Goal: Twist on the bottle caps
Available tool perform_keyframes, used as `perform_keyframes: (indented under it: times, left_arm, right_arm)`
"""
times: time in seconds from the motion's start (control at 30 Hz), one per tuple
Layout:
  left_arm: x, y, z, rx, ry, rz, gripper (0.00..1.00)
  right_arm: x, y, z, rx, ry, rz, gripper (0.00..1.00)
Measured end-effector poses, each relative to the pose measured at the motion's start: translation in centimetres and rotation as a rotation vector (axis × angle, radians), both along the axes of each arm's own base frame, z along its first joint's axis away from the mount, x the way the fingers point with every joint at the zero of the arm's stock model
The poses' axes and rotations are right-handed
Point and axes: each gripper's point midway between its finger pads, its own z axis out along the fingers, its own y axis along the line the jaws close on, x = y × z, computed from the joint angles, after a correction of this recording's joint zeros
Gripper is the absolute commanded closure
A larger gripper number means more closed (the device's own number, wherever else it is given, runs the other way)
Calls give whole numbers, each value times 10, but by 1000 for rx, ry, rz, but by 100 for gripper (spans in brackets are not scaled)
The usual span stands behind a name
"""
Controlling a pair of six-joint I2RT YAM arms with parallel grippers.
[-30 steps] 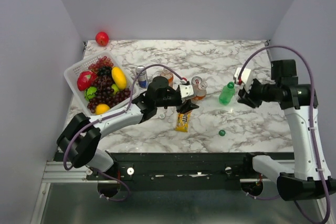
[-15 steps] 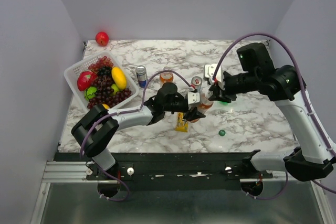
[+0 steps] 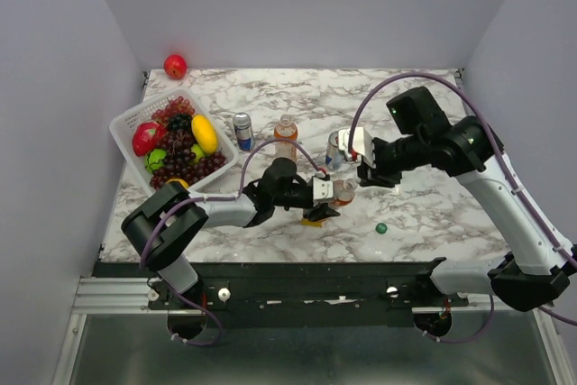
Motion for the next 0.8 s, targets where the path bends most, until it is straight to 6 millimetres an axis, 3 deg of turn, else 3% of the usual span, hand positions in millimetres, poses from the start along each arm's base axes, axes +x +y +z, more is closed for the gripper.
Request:
perform_keyframes:
  times: [0.47,0.8]
  left_arm:
    - [2,1,6,-24,-82,-10,100]
    - [5,1,6,-24,-109,-6,100]
  right_arm:
    - [7,6,-22,-55,55,11,74]
    - [-4,14,-28,-67,64,67,74]
